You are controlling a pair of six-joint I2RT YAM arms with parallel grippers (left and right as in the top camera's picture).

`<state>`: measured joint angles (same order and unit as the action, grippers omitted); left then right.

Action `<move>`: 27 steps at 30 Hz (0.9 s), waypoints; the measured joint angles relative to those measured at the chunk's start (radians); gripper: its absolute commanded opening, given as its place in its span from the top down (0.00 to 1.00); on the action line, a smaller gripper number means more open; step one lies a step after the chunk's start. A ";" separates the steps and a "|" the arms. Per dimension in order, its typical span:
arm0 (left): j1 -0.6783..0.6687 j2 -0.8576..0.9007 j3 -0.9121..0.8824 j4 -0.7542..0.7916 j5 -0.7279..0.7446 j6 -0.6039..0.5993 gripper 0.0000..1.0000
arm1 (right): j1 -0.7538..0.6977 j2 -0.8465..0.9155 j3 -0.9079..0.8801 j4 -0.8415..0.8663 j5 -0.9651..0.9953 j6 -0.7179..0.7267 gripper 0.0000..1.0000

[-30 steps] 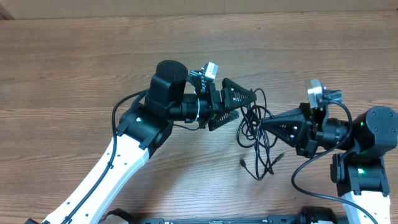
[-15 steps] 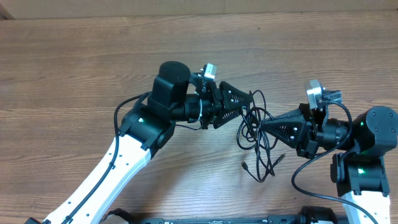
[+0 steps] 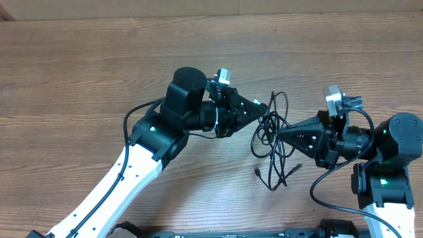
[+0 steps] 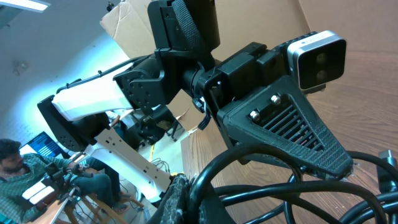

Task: Untangle cables

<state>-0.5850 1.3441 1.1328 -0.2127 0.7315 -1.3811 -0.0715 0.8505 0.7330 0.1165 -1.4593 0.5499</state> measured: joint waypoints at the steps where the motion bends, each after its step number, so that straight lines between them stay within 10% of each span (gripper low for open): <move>1: -0.003 0.000 0.000 0.000 -0.003 0.000 0.96 | 0.000 0.000 0.000 -0.001 0.000 0.000 0.96; 6: -0.016 0.000 0.000 0.000 -0.015 0.003 0.96 | 0.000 0.000 0.000 -0.001 -0.004 0.000 0.82; 9: -0.016 0.003 0.000 0.066 -0.018 0.095 0.96 | 0.000 0.000 0.000 -0.004 -0.012 0.004 0.28; 11: -0.016 0.003 0.000 0.159 -0.007 0.213 0.96 | 0.000 0.000 0.000 -0.004 -0.019 0.018 0.11; 27: 0.208 0.011 0.000 0.472 0.469 0.607 0.96 | 0.000 0.057 0.000 -0.031 0.009 0.031 0.00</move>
<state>-0.3775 1.3556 1.1324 0.2592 1.2007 -0.7746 -0.0715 0.9073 0.7330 0.0860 -1.4502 0.5804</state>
